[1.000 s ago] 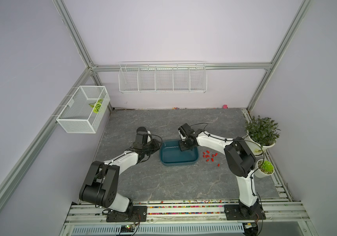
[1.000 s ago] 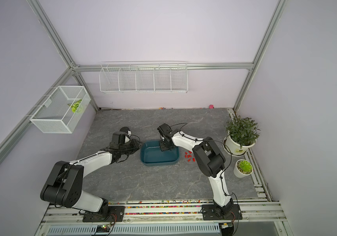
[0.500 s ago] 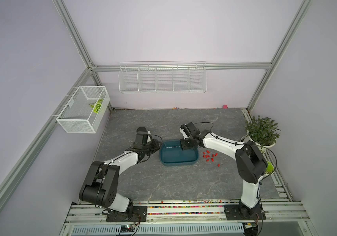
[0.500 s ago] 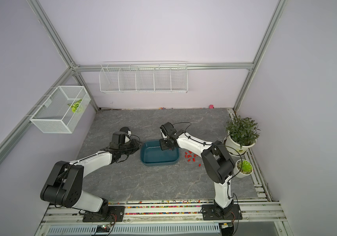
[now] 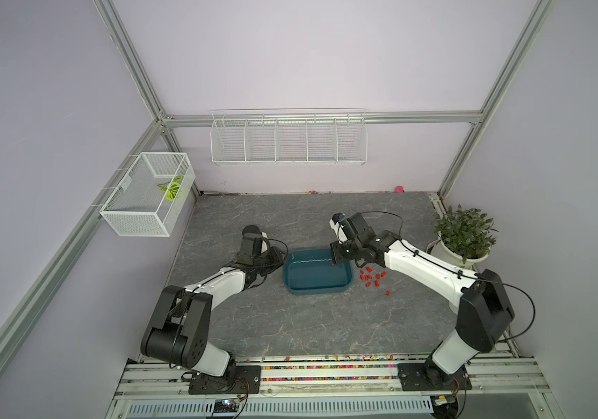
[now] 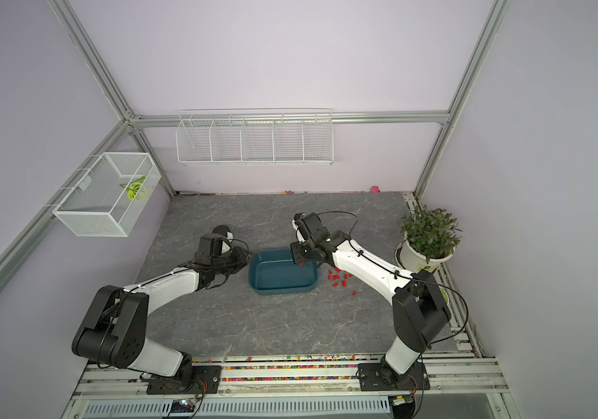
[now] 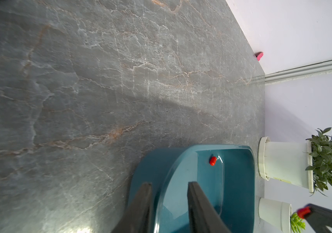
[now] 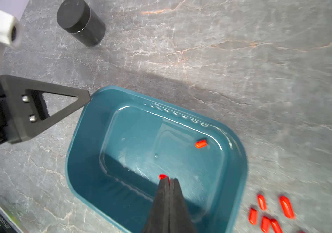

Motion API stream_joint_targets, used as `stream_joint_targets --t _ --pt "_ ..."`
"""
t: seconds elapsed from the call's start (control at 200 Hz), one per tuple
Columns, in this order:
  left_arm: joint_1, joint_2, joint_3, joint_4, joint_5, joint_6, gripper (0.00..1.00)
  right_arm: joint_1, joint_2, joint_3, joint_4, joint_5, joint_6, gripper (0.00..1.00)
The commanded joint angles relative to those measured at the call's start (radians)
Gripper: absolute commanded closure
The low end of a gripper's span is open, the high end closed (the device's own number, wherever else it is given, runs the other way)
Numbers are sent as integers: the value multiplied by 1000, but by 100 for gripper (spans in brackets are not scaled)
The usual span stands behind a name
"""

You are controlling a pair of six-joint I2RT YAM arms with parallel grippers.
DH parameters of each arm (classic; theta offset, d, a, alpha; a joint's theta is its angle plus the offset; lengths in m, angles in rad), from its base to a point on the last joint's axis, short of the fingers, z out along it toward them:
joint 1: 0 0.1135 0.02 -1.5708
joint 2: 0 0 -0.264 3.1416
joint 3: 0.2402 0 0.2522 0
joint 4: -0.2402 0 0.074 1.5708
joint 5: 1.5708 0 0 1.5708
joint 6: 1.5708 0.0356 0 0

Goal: Take the screw protection sleeves out of the storage box
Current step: Pick up the screw protection sleeve from the storage box, then place the screw protection sleeve at the center of the board.

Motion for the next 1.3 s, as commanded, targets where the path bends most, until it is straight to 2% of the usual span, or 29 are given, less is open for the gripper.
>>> stream_joint_targets --t 0.0,0.215,0.505,0.855,1.295 --pt "-4 13 32 1 6 15 63 -36 -64 -52 -47 28 -17 97" --pt "-4 13 34 2 6 16 63 -111 -159 -144 -53 51 0 97" --pt "-3 16 34 1 6 14 63 -228 -200 -213 -63 -28 -12 96" --pt "-3 15 35 1 6 14 63 -272 -106 -240 -13 -57 -16 95" --pt "-4 13 33 7 4 14 63 -300 52 -171 -44 -66 -42 95"
